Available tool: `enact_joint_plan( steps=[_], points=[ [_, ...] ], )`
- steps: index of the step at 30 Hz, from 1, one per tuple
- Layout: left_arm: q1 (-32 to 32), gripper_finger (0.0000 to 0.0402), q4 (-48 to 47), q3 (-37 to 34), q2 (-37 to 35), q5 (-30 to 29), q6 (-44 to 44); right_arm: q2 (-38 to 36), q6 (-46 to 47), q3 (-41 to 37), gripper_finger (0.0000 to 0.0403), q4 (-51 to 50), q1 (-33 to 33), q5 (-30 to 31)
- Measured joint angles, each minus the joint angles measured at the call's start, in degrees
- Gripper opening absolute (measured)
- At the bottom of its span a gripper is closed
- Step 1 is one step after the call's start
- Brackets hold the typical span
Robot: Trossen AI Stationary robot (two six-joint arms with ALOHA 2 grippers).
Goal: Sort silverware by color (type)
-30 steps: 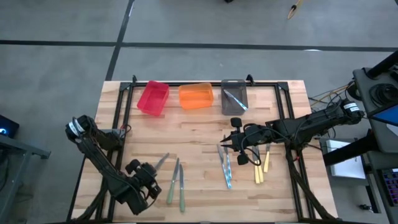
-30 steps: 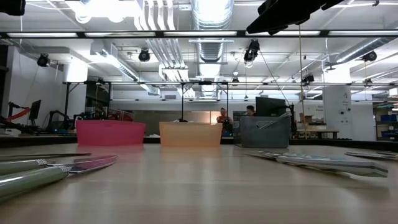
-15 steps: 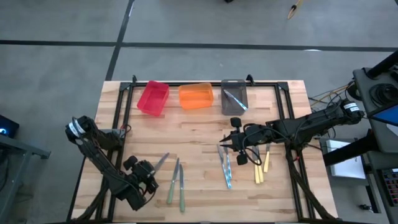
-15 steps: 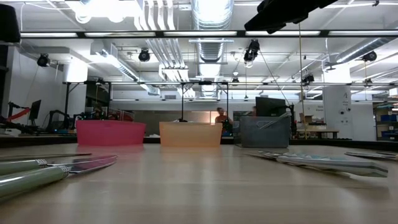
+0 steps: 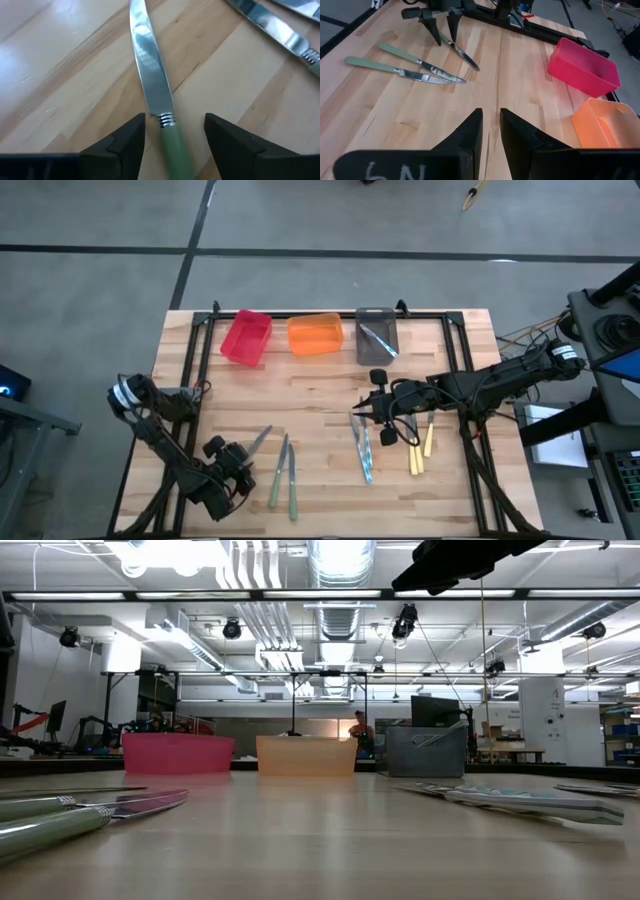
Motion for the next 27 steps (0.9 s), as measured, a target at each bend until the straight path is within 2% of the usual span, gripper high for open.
enact_joint_plan(
  steps=[8, 18, 23, 27],
  points=[
    [0.0, 0.0153, 0.0, -0.1, 1.0, 0.2, -3.4, 0.1, 0.0, 0.0, 0.0057, 0.4, 0.0, 0.0],
    [0.0, 0.002, -1.1, -0.1, 1.1, 1.3, -6.7, 0.1, -0.1, 0.0, 0.0057, 0.4, 0.0, 0.0],
    [0.1, 0.0019, -3.7, -0.1, 0.9, 1.9, -11.9, 0.1, 0.0, 0.0, 0.0057, 0.4, 0.0, 0.0],
    [0.1, 0.0017, -9.6, 1.7, -0.2, 4.9, -13.3, 0.1, 0.0, 0.0, 0.0057, 0.2, 0.0, 0.0]
  ],
)
